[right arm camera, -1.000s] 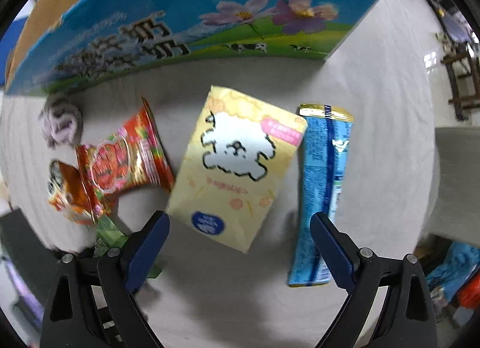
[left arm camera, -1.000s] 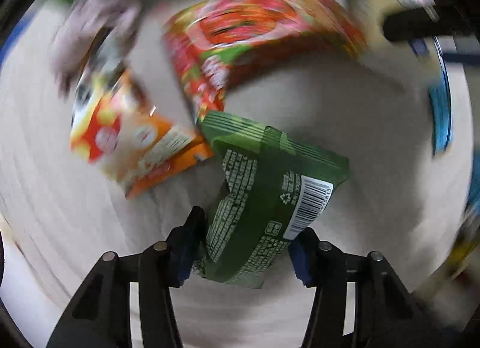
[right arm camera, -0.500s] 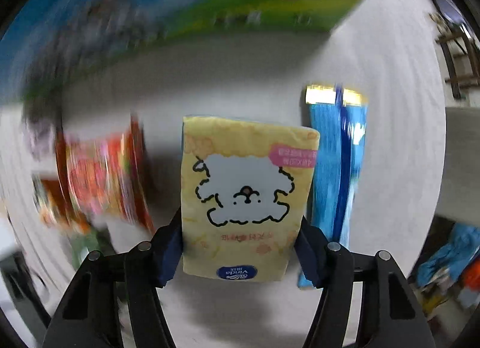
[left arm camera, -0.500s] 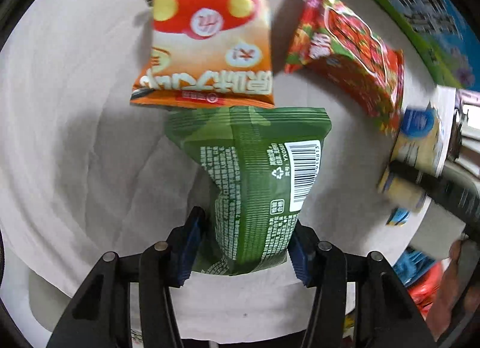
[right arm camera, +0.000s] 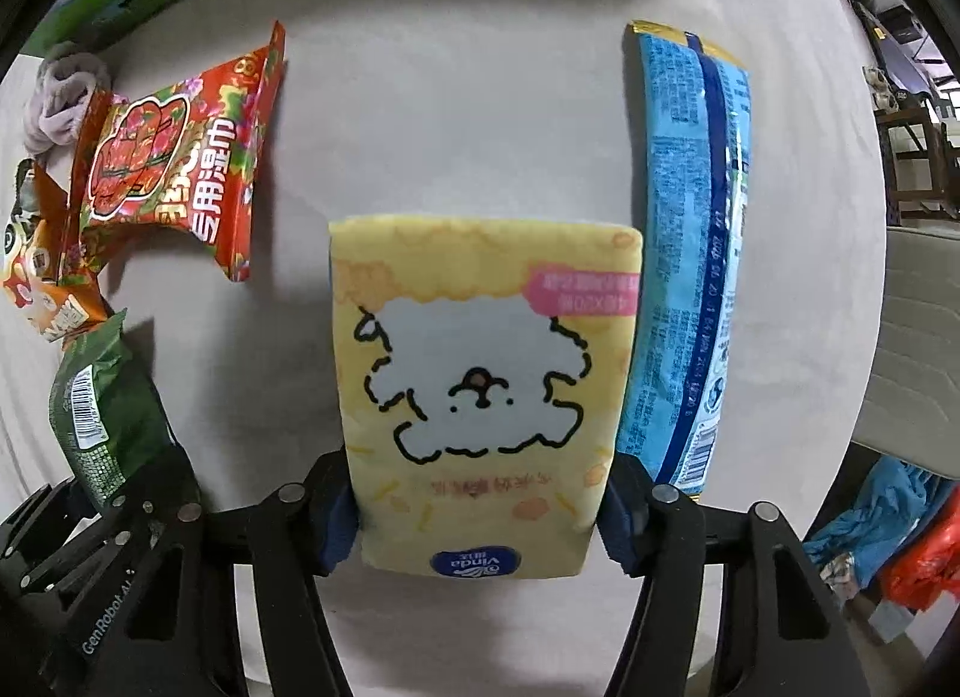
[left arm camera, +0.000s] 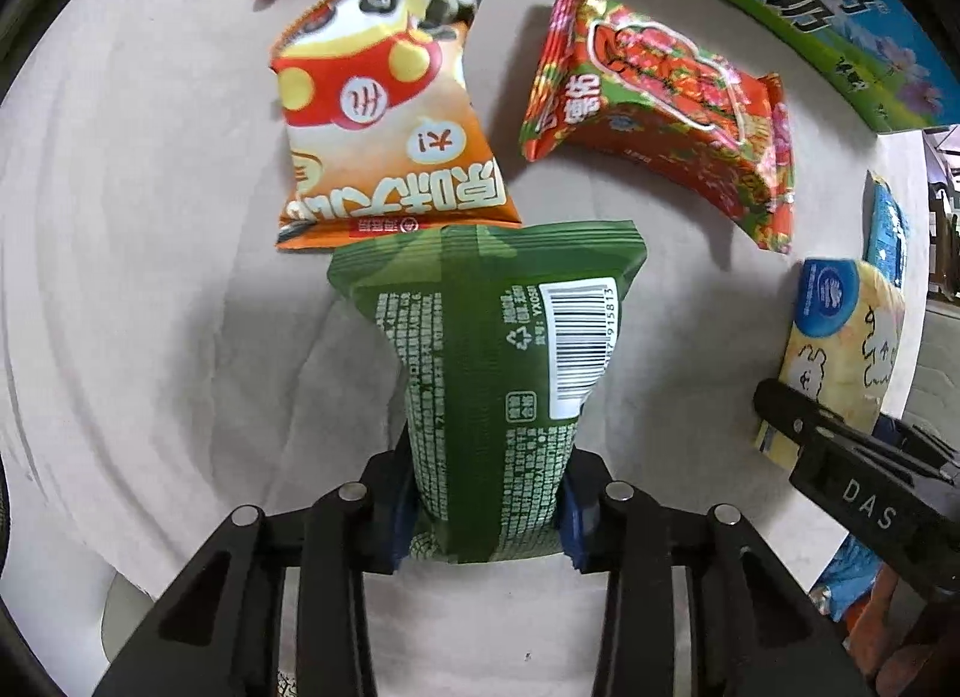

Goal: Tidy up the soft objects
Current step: 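Carry both items into the cardboard box and open both grippers to release, then grasp the panda snack bag with the left gripper while the right grasps the red jacket bag, then carry both bags into the box and open both grippers to release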

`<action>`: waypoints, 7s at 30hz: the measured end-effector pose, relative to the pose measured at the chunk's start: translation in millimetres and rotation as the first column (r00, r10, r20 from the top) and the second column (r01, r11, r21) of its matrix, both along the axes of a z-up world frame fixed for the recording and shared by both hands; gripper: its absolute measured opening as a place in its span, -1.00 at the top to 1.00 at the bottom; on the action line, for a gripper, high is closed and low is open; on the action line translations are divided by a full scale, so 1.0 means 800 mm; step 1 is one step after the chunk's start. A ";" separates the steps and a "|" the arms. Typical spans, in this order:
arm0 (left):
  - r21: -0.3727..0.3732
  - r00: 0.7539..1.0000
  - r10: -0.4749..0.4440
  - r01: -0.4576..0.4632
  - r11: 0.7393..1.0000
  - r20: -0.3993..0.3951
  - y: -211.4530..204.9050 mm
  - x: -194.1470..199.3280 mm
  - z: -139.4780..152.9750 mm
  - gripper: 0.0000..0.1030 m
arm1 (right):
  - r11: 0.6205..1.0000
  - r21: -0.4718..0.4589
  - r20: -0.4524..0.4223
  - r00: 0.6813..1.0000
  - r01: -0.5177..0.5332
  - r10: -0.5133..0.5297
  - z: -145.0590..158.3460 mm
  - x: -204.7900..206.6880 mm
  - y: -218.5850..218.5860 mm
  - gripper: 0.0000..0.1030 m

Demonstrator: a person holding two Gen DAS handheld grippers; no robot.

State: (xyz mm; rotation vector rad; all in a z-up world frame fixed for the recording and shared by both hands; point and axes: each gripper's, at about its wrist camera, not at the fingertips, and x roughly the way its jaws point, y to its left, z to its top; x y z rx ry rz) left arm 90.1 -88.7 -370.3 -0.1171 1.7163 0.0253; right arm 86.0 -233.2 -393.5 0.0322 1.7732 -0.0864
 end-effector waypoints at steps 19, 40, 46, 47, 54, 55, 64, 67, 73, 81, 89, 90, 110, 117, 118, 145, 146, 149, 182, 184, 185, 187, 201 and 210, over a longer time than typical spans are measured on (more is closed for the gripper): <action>-0.090 0.945 -0.066 0.100 0.991 0.321 -0.017 -0.013 0.253 0.35 | 0.988 0.136 0.286 0.958 -0.076 0.034 0.248 -0.082 -0.077 -0.27; -0.223 0.933 -0.123 0.207 0.953 0.339 -0.016 0.311 0.241 0.35 | 0.989 0.144 0.445 0.894 -0.022 -0.045 0.305 0.154 -0.074 -0.27; -0.267 0.960 -0.155 0.217 0.939 0.235 -0.027 0.406 0.175 0.35 | 0.989 0.148 0.391 0.919 -0.011 -0.048 0.240 0.259 -0.067 -0.27; -0.273 0.965 -0.149 0.206 0.940 0.215 -0.028 0.422 0.163 0.35 | 0.989 0.150 0.381 0.924 -0.015 -0.043 0.230 0.272 -0.065 -0.27; -0.304 0.974 -0.186 0.216 0.928 0.125 -0.040 0.492 0.094 0.35 | 0.992 0.124 0.317 0.948 -0.039 -0.002 0.149 0.352 -0.055 -0.27; -0.306 0.974 -0.191 0.219 0.926 0.119 -0.042 0.496 0.088 0.35 | 0.992 0.111 0.309 0.951 -0.052 0.015 0.138 0.360 -0.052 -0.27; -0.325 0.974 -0.217 0.228 0.918 0.073 -0.047 0.520 0.047 0.34 | 0.995 0.060 0.263 0.963 -0.084 0.065 0.085 0.408 -0.043 -0.28; -0.313 0.976 -0.213 0.219 0.924 0.054 -0.045 0.521 0.039 0.33 | 0.995 0.050 0.246 0.967 -0.086 0.071 0.077 0.413 -0.041 -0.28; -0.304 0.978 -0.207 0.207 0.930 0.035 -0.040 0.513 0.042 0.16 | 0.995 0.043 0.235 0.969 -0.086 0.073 0.065 0.420 -0.039 -0.31; -0.230 0.971 -0.222 0.237 0.944 0.088 -0.027 0.484 0.079 -0.69 | 0.997 0.015 0.240 0.968 -0.076 0.070 0.076 0.395 -0.041 -0.36; -0.141 0.960 -0.207 0.235 0.962 0.188 0.011 0.429 0.128 -0.94 | 0.998 0.027 0.271 0.962 -0.048 0.039 0.107 0.354 -0.038 -0.99; -0.134 0.957 -0.207 0.236 0.962 0.202 0.015 0.422 0.135 -0.95 | 0.999 0.028 0.278 0.960 -0.043 0.033 0.113 0.349 -0.037 -1.00; -0.016 0.856 -0.247 0.285 0.958 0.455 0.043 0.285 0.285 -0.95 | 0.999 -0.032 0.475 0.879 0.043 -0.023 0.254 0.200 0.010 -1.00; -0.017 0.858 -0.214 0.251 0.968 0.467 0.053 0.242 0.305 -0.95 | 0.999 -0.004 0.514 0.857 0.046 -0.037 0.299 0.147 0.015 -1.00; -0.014 0.861 -0.207 0.242 0.970 0.465 0.056 0.237 0.305 -0.95 | 0.999 0.011 0.510 0.859 0.038 -0.039 0.301 0.139 0.017 -1.00; 0.059 0.994 0.094 -0.098 0.993 0.064 0.185 0.078 0.060 -0.95 | 0.726 -0.053 0.061 0.723 -0.686 0.688 0.009 0.091 0.169 -0.54; 0.053 0.993 0.098 -0.101 0.993 0.064 0.184 0.077 0.059 -0.95 | 0.750 -0.048 0.060 0.747 -0.660 0.662 0.011 0.091 0.166 -0.46; 0.037 0.993 0.104 -0.106 0.994 0.055 0.179 0.079 0.056 -0.95 | 0.884 -0.021 -0.018 0.884 -0.467 0.467 0.008 0.094 0.137 -0.30; -0.057 0.999 -0.029 0.030 0.998 0.019 0.055 0.146 0.007 -0.26 | 0.990 0.124 0.057 0.996 0.066 -0.074 0.024 -0.010 -0.001 -0.43; -0.040 0.998 -0.048 0.049 0.998 0.037 0.048 0.149 0.010 -0.08 | 0.989 0.140 0.063 0.996 0.056 -0.066 0.035 0.004 0.010 -0.44; -0.041 0.998 -0.056 0.058 0.997 0.041 0.044 0.150 0.011 -0.08 | 0.990 0.134 0.071 0.996 0.043 -0.053 0.038 0.002 0.012 -0.44; -0.044 0.997 -0.059 0.061 0.997 0.041 0.034 0.151 0.012 -0.05 | 0.990 0.137 0.067 0.997 0.038 -0.047 0.040 0.021 0.018 -0.44; -0.039 0.997 -0.071 0.071 0.997 0.011 0.019 0.092 0.015 0.05 | 0.995 0.094 -0.027 0.999 0.034 -0.031 0.021 0.027 0.044 -0.09; -0.015 0.995 -0.092 0.093 0.996 0.039 0.034 0.101 0.031 0.07 | 0.995 0.083 -0.018 0.999 0.050 -0.048 0.000 0.063 0.037 -0.14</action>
